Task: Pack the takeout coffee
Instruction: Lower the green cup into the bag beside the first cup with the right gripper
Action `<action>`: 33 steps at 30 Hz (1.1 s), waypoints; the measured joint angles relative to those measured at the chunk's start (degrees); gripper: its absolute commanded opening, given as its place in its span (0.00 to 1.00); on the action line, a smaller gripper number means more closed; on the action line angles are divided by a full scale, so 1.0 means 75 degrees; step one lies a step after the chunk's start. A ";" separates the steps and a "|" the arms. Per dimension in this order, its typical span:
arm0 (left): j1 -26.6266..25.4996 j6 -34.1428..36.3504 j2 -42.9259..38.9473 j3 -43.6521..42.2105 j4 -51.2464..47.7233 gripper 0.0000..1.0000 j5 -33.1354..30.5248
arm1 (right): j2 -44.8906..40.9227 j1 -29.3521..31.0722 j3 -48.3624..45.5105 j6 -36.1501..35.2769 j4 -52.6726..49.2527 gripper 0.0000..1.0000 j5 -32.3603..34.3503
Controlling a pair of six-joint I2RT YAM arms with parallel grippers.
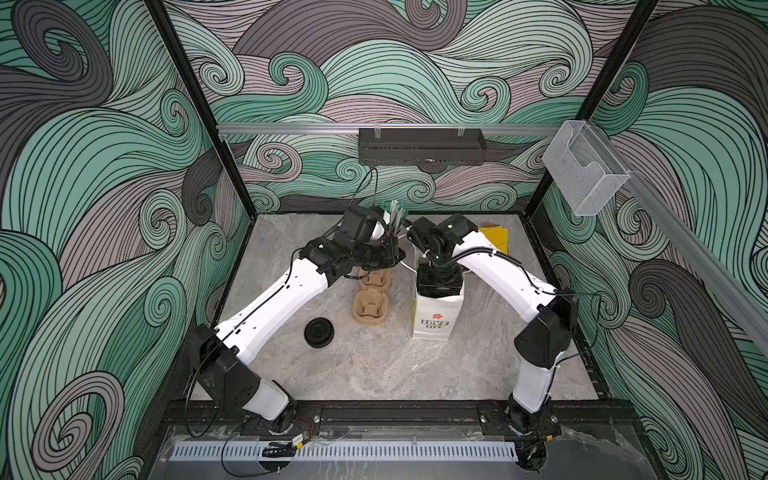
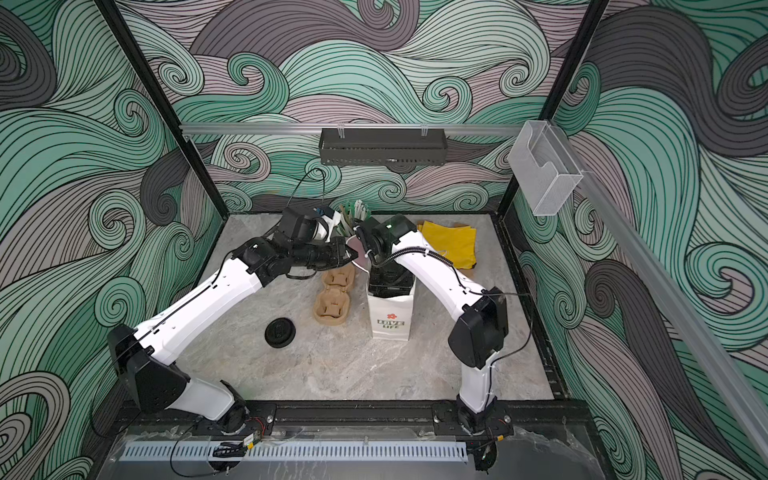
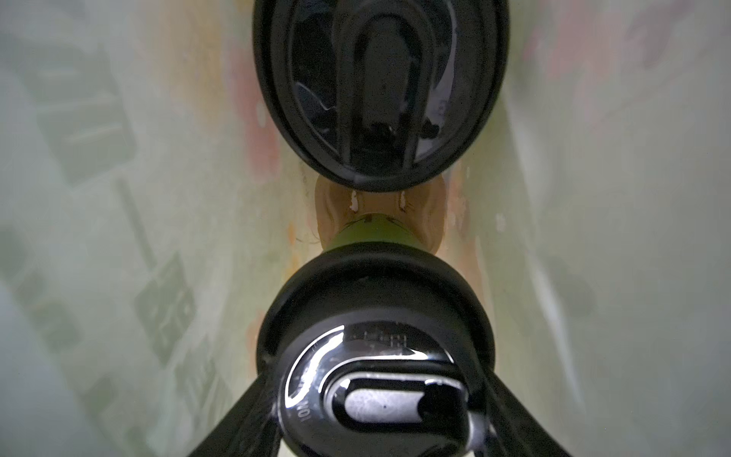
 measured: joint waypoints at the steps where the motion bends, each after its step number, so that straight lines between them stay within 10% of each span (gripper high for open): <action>1: 0.0000 0.0000 0.0003 0.0000 -0.0003 0.00 0.0000 | 0.0000 0.0000 -0.0047 -0.0006 0.0055 0.64 0.0000; 33: 0.0000 0.0052 0.0000 0.0000 -0.0140 0.00 -0.0015 | -0.0055 -0.0032 -0.1099 -0.0082 0.0976 0.62 -0.0009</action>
